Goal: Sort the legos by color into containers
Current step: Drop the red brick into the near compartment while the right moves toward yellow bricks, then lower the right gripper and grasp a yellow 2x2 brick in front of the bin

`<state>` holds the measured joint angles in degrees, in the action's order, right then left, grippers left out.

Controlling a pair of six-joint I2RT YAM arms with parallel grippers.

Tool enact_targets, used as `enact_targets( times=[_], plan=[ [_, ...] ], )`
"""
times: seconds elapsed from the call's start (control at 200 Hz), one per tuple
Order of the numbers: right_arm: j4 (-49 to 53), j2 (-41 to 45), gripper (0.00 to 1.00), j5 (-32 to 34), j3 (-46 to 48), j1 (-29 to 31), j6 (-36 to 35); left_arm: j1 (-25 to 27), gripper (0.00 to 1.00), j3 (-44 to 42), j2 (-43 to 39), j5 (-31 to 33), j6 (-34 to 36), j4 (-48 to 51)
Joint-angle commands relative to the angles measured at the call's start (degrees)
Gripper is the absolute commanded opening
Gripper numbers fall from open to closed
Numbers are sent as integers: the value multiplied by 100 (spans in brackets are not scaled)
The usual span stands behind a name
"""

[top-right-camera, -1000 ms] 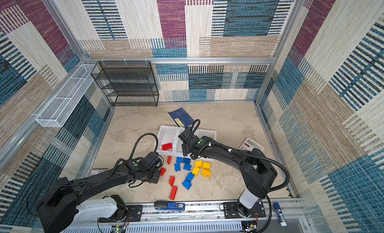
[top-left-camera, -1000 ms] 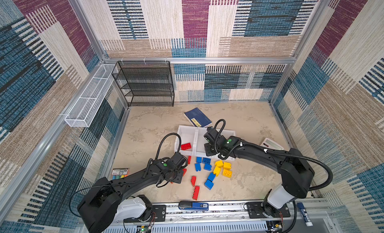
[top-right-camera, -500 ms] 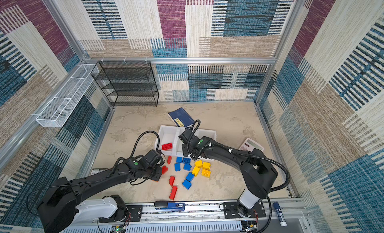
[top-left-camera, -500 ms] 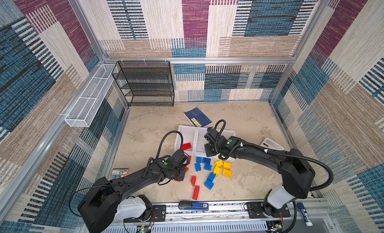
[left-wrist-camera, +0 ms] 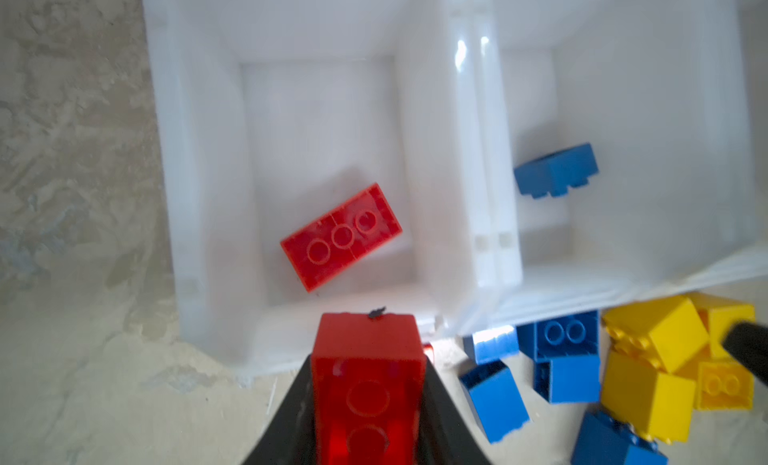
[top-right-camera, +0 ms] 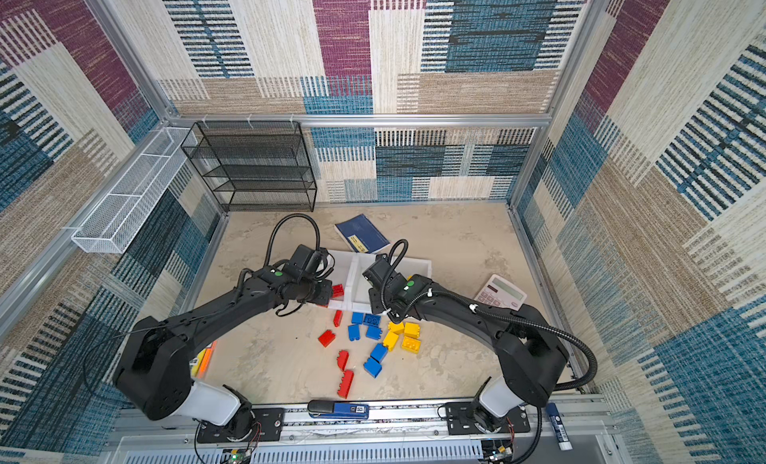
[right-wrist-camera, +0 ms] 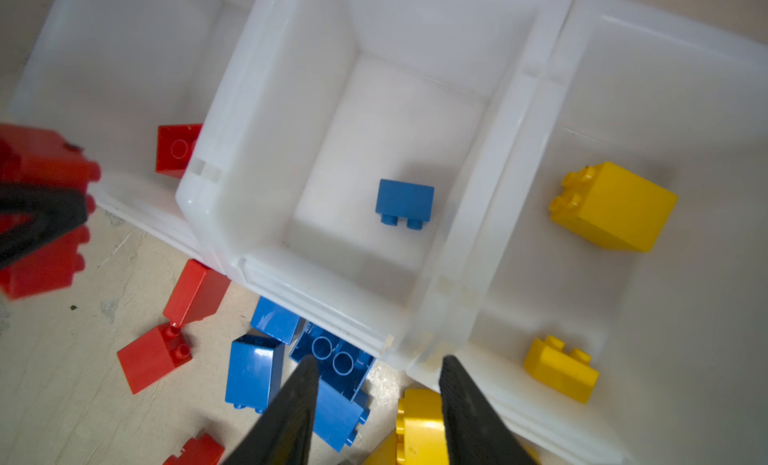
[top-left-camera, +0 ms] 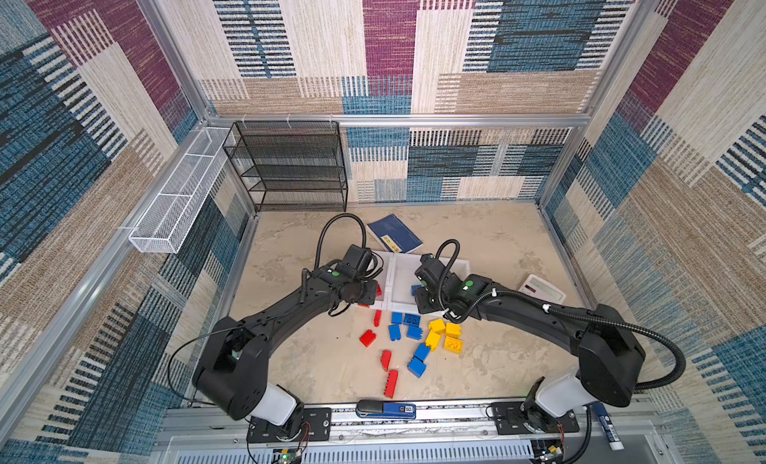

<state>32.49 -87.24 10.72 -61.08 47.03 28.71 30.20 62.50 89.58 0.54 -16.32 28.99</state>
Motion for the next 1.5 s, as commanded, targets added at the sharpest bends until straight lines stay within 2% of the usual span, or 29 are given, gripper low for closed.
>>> enact_targets(
  times=[0.0, 0.215, 0.356, 0.441, 0.481, 0.671, 0.876, 1.182, 1.347, 1.497],
  plan=[
    [51, 134, 51, 138, 55, 11, 162, -147, 30, 425, 460, -270, 444, 27],
    [115, 320, 51, 192, 158, 8, 234, -255, 31, 736, 899, -455, 367, -26],
    [174, 373, 53, 272, 145, 8, 232, -258, 53, 557, 769, -475, 236, -168],
    [161, 368, 54, 273, 149, 6, 236, -264, 63, 456, 638, -436, 185, -192],
    [153, 359, 54, 258, 158, 6, 240, -261, 64, 401, 562, -415, 169, -205],
    [151, 344, 54, 185, 210, 8, 249, -288, 65, 81, 177, -349, 55, -244],
    [211, 512, 54, 124, 510, 7, 379, -376, 65, -624, -517, -247, -212, -407],
    [631, 1095, 53, 129, 1259, 8, 1041, -427, 65, -1630, -1457, -155, -564, -462],
    [796, 1270, 55, 213, 1569, 8, 1383, -443, 65, -1798, -1600, -189, -653, -449],
    [814, 1084, 59, 294, 1569, 8, 1528, -447, 65, -1803, -1582, -320, -688, -463]
  ],
)
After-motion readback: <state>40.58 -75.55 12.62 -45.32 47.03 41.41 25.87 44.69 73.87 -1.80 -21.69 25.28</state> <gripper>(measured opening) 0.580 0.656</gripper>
